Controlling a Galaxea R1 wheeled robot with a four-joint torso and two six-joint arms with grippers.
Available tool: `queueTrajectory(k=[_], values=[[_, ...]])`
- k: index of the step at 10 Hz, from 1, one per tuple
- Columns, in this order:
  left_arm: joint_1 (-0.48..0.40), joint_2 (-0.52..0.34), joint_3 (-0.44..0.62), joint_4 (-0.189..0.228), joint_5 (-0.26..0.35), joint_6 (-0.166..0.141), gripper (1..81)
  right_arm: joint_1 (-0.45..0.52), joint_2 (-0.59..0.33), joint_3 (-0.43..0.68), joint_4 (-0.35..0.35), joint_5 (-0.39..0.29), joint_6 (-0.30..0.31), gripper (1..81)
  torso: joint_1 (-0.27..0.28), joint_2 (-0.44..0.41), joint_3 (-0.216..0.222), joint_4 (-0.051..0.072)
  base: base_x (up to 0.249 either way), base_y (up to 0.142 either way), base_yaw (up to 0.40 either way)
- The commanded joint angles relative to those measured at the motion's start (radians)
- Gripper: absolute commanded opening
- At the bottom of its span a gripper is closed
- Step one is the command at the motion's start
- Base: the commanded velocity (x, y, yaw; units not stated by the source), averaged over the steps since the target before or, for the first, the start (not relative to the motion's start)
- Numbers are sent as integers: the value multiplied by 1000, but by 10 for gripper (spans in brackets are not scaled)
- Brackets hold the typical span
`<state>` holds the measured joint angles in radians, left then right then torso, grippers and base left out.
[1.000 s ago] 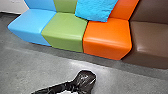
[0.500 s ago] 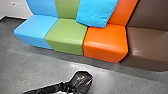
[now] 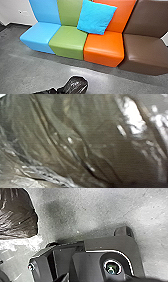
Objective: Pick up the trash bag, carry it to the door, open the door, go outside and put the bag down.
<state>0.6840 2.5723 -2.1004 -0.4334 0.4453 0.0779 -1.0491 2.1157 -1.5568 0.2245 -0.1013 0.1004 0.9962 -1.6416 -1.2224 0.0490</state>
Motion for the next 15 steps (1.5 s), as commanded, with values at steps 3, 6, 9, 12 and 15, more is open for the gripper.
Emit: queueTrajectory(k=[3,6,9,12,15], values=[[51,-139,100,-11,81,59,10,-68,62,-90,3,-40,-7,811,-108,166,166,0,0,0,0],[176,-175,112,-11,36,125,10,-134,114,-146,-2,-17,-11,811,-180,274,277,0,0,0,0],[327,-176,112,-10,-72,174,10,-216,199,-241,-17,9,-21,811,-250,379,385,0,0,0,0],[438,-161,108,-8,-143,207,10,-295,268,-320,-39,60,-28,811,-322,486,496,0,0,0,0],[510,-103,47,-7,-178,224,10,-341,353,-409,-73,80,-30,811,-394,592,605,0,0,0,0]])
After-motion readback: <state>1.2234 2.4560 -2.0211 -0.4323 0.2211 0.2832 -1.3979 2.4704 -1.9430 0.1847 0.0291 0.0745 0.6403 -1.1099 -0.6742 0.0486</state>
